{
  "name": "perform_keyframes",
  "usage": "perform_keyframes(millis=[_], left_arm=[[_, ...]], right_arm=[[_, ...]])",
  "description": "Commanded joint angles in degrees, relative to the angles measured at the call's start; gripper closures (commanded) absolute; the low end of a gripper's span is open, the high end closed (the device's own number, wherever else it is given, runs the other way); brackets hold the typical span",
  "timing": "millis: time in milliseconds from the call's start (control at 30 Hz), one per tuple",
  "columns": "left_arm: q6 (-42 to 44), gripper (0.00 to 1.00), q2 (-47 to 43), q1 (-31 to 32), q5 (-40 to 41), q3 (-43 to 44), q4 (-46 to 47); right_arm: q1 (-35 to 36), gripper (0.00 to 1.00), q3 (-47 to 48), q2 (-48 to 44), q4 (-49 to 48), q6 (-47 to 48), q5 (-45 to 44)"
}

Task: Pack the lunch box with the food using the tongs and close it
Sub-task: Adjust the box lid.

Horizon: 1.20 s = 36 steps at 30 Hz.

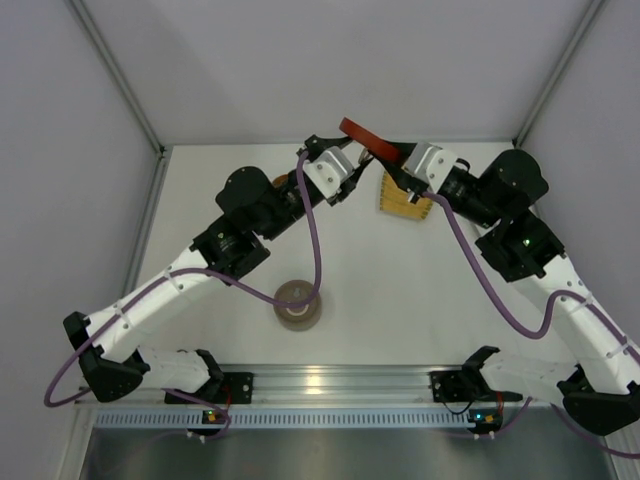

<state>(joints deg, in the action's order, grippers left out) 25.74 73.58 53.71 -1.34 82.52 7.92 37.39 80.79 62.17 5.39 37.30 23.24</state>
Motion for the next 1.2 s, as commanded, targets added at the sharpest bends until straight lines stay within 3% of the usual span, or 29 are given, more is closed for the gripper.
perform_keyframes(millis=[0, 200, 567, 600, 633, 667, 700, 733, 800, 1000, 1133, 1167], left_arm=[[-1.0, 0.52, -0.4, 0.1, 0.2, 2.2, 2.6], [-1.6, 0.62, -0.5, 0.1, -0.5, 2.1, 2.1], [-4.2, 0.98, -0.8, 0.1, -5.7, 3.6, -1.1], [-4.5, 1.00, -0.6, 0.1, -4.9, 4.3, -2.4], [-4.6, 1.00, -0.1, 0.1, -4.2, 6.0, -5.5], [-4.7, 1.00, 0.2, 0.0, -3.2, 7.1, -7.4], [-4.8, 1.00, 0.6, -0.1, -0.5, 8.4, -10.3], [-4.9, 1.00, 1.6, -0.3, 0.6, 11.5, -15.5], [-5.9, 1.00, 2.8, -1.5, 6.0, 14.9, -20.6], [-10.5, 1.00, 12.4, -10.2, 8.7, 31.1, -40.6], [-13.6, 1.00, 18.9, -16.3, 0.6, 37.2, -50.4], [-13.8, 1.00, 19.7, -17.5, -4.7, 37.2, -52.2]], right_arm=[[1.1, 1.00, -0.5, -1.4, -4.3, 0.9, -0.7], [1.2, 1.00, -0.3, -1.3, -4.5, 0.1, -0.9], [1.1, 1.00, 0.9, 0.4, -3.4, -2.8, -1.4], [1.1, 0.96, 1.7, 0.6, -2.3, -3.4, -1.6], [1.1, 0.71, 2.1, 1.0, -1.9, -3.9, -2.8], [1.1, 0.58, 3.0, 1.1, -1.4, -4.3, -3.6], [0.8, 0.32, 3.2, 1.2, 0.1, -4.9, -4.5], [0.5, 0.19, 3.6, 1.0, 1.1, -5.2, -5.8], [-0.6, 0.02, 3.6, 0.4, 3.2, -6.1, -7.0], [-9.7, 0.01, 0.7, -2.1, 5.3, -13.6, -2.9], [-17.2, 0.01, 0.5, -1.0, 6.8, -19.4, 5.4], [-19.2, 0.02, 0.7, -0.7, 8.0, -20.9, 6.6]])
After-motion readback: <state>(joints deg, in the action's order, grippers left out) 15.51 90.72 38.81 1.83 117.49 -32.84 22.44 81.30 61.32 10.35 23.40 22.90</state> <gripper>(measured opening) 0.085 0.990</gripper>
